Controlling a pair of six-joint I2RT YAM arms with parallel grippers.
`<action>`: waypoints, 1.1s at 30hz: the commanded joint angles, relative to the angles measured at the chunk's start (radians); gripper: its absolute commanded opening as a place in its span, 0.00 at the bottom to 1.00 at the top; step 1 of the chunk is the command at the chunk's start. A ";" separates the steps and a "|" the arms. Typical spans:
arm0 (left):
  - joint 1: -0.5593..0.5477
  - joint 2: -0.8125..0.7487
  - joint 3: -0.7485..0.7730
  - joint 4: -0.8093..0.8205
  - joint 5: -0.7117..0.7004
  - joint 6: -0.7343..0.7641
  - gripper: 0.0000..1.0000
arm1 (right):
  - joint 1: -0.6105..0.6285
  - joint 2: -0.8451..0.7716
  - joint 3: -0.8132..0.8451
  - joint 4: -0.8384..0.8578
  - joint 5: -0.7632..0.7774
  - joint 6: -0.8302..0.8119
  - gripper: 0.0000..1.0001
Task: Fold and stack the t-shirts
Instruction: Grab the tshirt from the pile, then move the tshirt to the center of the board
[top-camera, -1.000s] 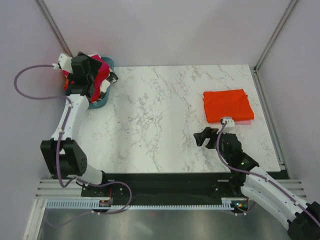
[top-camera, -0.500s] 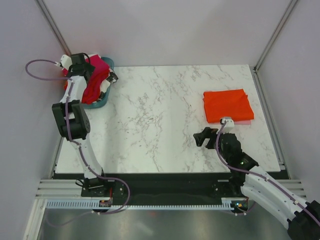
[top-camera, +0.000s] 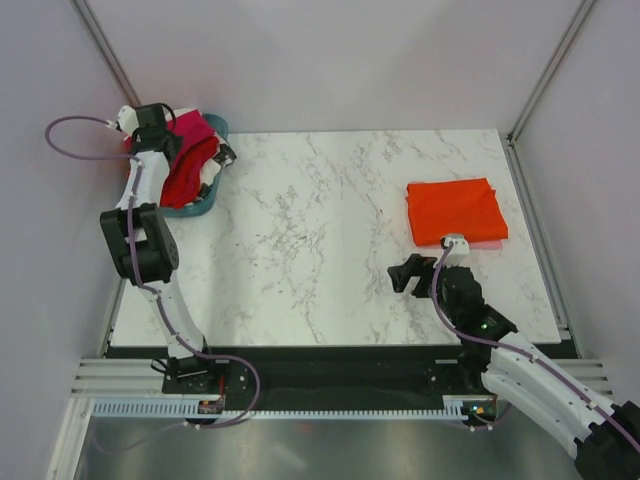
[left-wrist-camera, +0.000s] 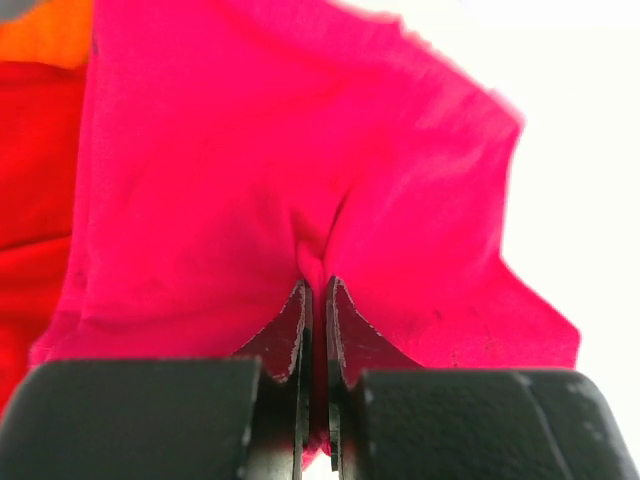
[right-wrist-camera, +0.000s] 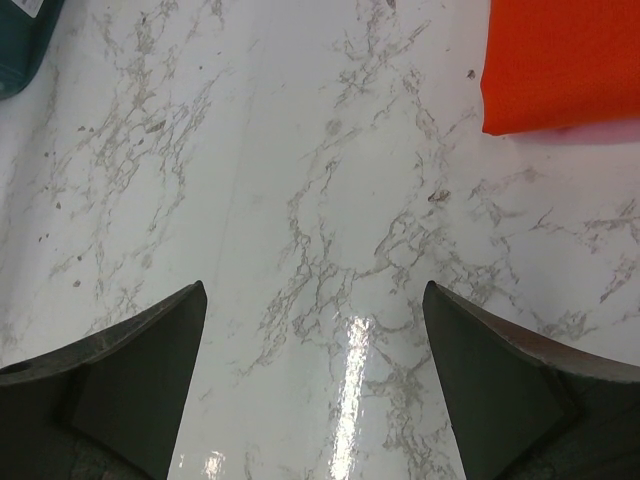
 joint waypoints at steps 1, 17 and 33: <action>-0.003 -0.209 -0.023 0.024 -0.061 -0.018 0.02 | 0.000 0.000 0.005 0.014 0.012 0.000 0.98; -0.448 -0.919 -0.448 0.202 0.282 -0.285 0.02 | 0.000 0.017 0.014 0.017 0.018 -0.005 0.98; -0.573 -1.278 -1.512 0.388 0.249 -0.397 0.93 | 0.000 -0.065 0.008 -0.010 0.039 -0.016 0.97</action>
